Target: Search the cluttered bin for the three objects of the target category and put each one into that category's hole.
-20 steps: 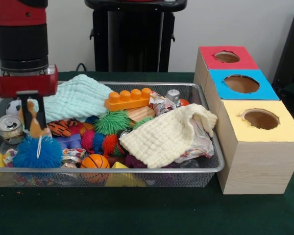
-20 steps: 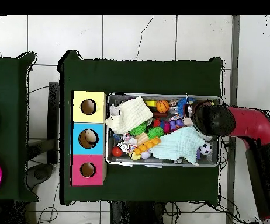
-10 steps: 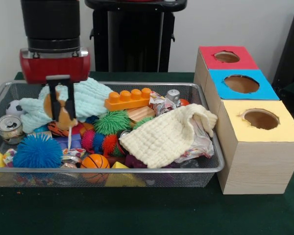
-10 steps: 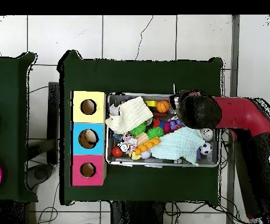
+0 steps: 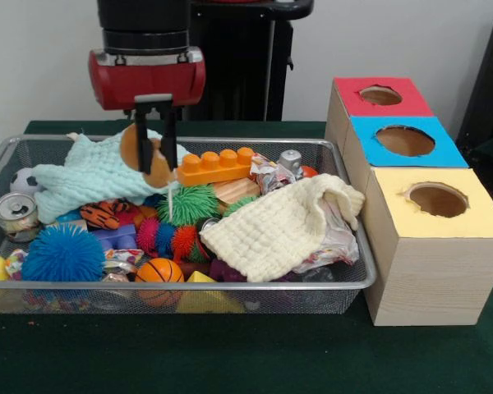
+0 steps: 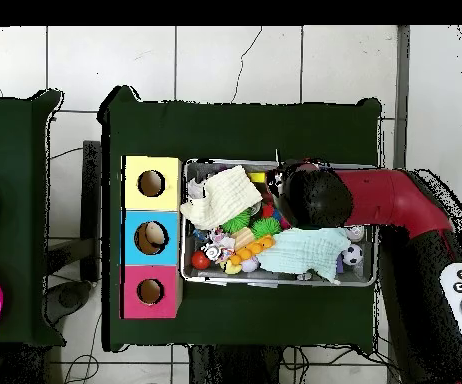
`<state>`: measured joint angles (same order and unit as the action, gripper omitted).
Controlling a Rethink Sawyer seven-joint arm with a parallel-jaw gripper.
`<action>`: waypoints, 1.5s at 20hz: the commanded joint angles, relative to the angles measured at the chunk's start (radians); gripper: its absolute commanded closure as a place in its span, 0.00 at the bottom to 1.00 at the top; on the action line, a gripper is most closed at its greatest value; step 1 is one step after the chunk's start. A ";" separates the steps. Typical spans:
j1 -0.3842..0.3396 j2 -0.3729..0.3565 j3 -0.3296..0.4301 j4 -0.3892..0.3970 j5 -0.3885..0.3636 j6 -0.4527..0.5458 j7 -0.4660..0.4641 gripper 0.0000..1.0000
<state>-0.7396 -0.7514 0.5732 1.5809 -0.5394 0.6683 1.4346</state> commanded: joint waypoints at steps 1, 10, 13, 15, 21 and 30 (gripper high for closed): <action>0.035 -0.085 -0.095 0.217 0.039 -0.021 0.189 1.00; 0.108 -0.186 -0.176 0.335 0.104 -0.077 0.275 1.00; 0.129 -0.212 -0.183 0.377 0.148 -0.098 0.286 1.00; 0.147 -0.239 -0.189 0.410 0.182 -0.101 0.298 1.00; 0.236 -0.295 -0.239 0.465 0.264 -0.109 0.331 1.00; 0.343 -0.369 -0.270 0.528 0.430 -0.096 0.332 1.00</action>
<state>-0.4488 -1.0616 0.3563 1.9981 -0.2092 0.5966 1.4521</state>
